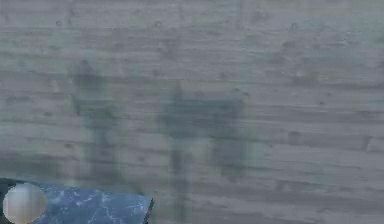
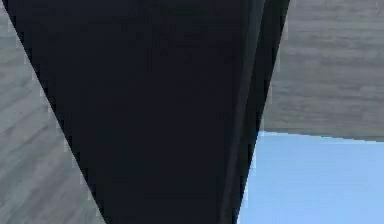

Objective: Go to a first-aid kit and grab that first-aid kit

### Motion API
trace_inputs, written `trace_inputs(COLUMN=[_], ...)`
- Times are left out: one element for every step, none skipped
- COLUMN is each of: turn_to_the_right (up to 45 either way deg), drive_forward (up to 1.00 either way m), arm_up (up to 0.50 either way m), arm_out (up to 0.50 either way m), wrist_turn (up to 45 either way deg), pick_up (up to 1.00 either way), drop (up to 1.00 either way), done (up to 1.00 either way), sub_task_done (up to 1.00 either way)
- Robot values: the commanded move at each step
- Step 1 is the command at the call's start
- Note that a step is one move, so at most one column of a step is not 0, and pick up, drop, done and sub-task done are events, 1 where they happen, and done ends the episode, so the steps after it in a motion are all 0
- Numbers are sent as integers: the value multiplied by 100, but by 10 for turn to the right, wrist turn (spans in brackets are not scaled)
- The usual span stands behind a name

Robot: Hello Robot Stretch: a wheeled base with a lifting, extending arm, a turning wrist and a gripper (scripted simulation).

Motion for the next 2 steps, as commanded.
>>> trace_inputs(turn_to_the_right=[-450, -450], drive_forward=[0, 0], arm_up=[0, 0], arm_out=[0, 0], wrist_turn=[0, 0], pick_up=[0, 0], drop=[0, 0], done=[0, 0], sub_task_done=[0, 0])
